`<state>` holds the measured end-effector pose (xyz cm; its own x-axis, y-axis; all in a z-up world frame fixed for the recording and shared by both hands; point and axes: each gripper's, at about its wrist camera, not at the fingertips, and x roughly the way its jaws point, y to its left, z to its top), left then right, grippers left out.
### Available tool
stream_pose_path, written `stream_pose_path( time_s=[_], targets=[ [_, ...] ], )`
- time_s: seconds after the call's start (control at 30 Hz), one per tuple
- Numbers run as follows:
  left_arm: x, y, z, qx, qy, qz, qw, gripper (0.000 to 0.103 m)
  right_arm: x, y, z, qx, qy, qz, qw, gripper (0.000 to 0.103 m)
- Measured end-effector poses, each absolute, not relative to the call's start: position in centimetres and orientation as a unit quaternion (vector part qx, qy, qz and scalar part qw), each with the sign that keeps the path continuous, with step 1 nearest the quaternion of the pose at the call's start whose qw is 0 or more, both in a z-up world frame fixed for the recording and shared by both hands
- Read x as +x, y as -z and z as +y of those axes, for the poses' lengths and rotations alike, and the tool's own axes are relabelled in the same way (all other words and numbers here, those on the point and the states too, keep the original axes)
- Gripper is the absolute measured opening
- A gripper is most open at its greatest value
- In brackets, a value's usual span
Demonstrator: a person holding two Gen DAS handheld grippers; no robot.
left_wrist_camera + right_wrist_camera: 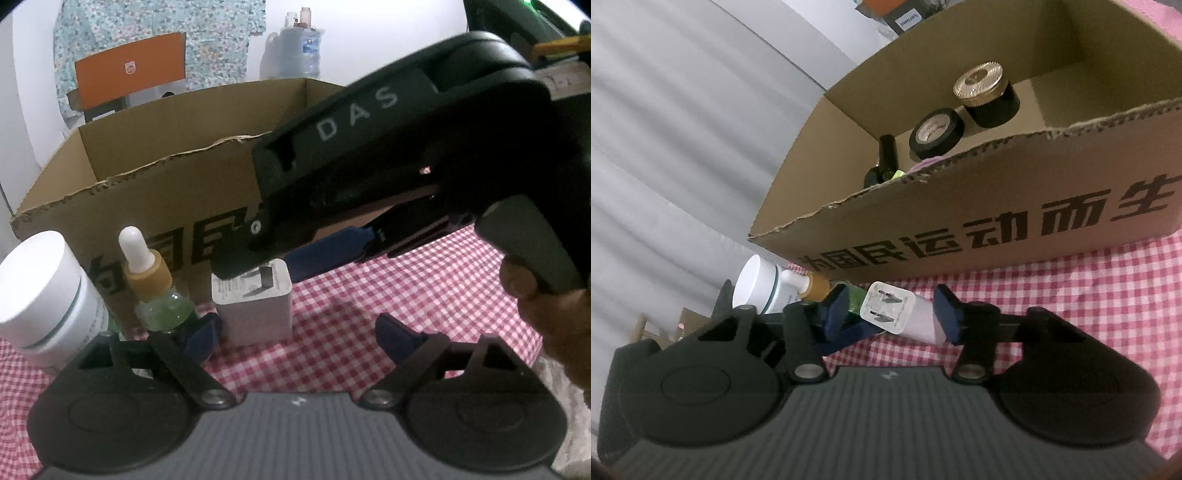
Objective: Organize rigid objects
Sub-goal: 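Move the right tool back to the white charger plug, then grasp the white charger plug with the right tool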
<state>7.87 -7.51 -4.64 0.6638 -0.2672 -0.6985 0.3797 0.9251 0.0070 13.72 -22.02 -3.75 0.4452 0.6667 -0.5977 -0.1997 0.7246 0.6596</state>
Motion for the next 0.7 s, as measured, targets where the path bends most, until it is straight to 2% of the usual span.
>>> stream_pose_path(
  time_s=[0.13, 0.53, 0.6, 0.7],
  targets=[
    [7.9, 4.6, -7.7, 0.075, 0.188, 0.368, 0.908, 0.091, 13.6, 3.8, -22.2, 0.254, -0.262, 0.455, 0.813, 0.044],
    [6.9, 4.9, -10.6, 0.086, 0.261, 0.365, 0.889, 0.091, 11.1, 3.6, -26.1, 0.256, -0.22, 0.453, 0.825, 0.046],
    [7.0, 4.8, -10.7, 0.085, 0.25, 0.367, 0.892, 0.087, 10.9, 3.8, -26.6, 0.263, -0.216, 0.453, 0.824, 0.046],
    [8.0, 4.8, -10.9, 0.09, 0.231, 0.377, 0.892, 0.087, 10.6, 3.9, -26.9, 0.272, -0.209, 0.449, 0.825, 0.047]
  ],
)
